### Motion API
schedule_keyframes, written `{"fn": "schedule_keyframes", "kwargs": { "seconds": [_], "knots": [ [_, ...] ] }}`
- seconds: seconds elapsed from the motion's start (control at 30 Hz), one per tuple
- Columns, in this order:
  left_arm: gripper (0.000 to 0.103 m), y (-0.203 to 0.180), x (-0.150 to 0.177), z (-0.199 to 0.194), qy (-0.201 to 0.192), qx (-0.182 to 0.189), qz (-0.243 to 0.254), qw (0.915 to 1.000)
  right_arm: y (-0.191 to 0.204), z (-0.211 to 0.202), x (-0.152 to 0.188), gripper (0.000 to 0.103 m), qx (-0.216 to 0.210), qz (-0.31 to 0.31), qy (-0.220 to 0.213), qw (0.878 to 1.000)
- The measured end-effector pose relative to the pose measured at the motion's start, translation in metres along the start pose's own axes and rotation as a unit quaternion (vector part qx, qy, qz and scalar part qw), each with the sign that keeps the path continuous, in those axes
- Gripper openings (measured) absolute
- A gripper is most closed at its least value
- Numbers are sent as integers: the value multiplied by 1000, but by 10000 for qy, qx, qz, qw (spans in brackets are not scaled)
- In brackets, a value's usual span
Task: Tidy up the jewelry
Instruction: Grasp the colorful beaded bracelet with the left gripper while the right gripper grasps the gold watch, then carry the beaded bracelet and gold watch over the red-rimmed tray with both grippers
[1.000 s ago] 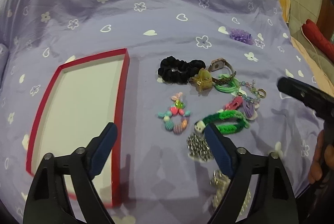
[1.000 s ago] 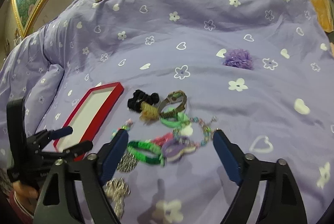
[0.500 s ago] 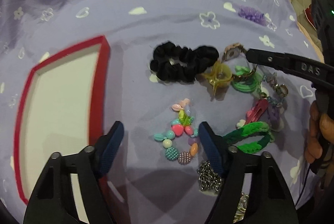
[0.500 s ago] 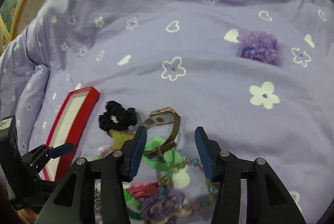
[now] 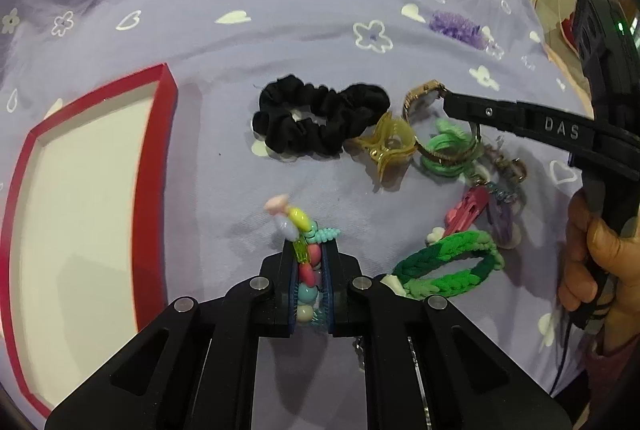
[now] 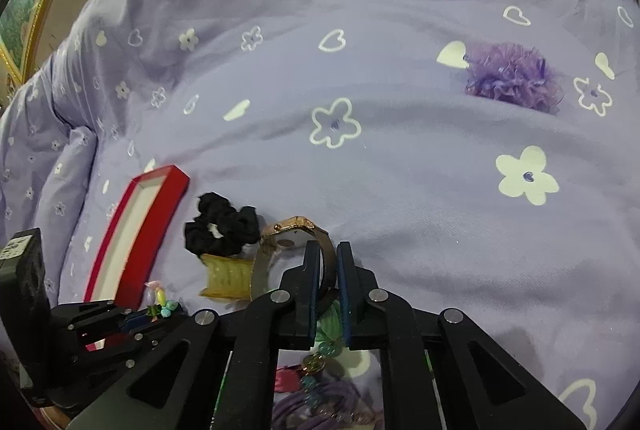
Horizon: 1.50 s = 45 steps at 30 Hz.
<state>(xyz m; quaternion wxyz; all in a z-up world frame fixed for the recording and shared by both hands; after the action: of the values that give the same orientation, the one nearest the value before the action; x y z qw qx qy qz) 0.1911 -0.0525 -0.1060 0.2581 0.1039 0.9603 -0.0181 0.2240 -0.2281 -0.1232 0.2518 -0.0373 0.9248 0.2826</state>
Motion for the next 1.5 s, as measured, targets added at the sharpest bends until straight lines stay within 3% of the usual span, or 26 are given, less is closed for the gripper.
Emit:
{"fn": "schedule_keyframes", "kwargs": {
  "seconds": [0.33,0.77,1.13,1.5],
  "knots": [
    [8,22,-6,-52,-522,252,-385,9976,28,-30,-2,8,-285,-12,-313,9991],
    [8,104,8,-77,-696,-32,-1065,9919,113,-4,5,8,-888,-383,-142,9952],
    [8,174,10,-55,-469,-214,-1509,9872,182,54,-3,8,-1386,-616,151,9883],
    [8,221,4,5,34,-457,-1593,9862,209,130,-13,8,-1357,-675,644,9863]
  ]
}}
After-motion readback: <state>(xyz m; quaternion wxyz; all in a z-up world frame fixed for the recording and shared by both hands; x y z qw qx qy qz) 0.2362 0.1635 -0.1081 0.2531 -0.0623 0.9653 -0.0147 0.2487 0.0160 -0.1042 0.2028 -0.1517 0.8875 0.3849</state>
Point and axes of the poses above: each gripper's, at about its wrist camera, not at the fingertips, and z roughly the way its jaws point, y to its left, x to its underside, the point moved 5 cm from there along z, roughly the way its jaws point, and after that the axes turned 9 degrees about -x, right-handed, at the moved point
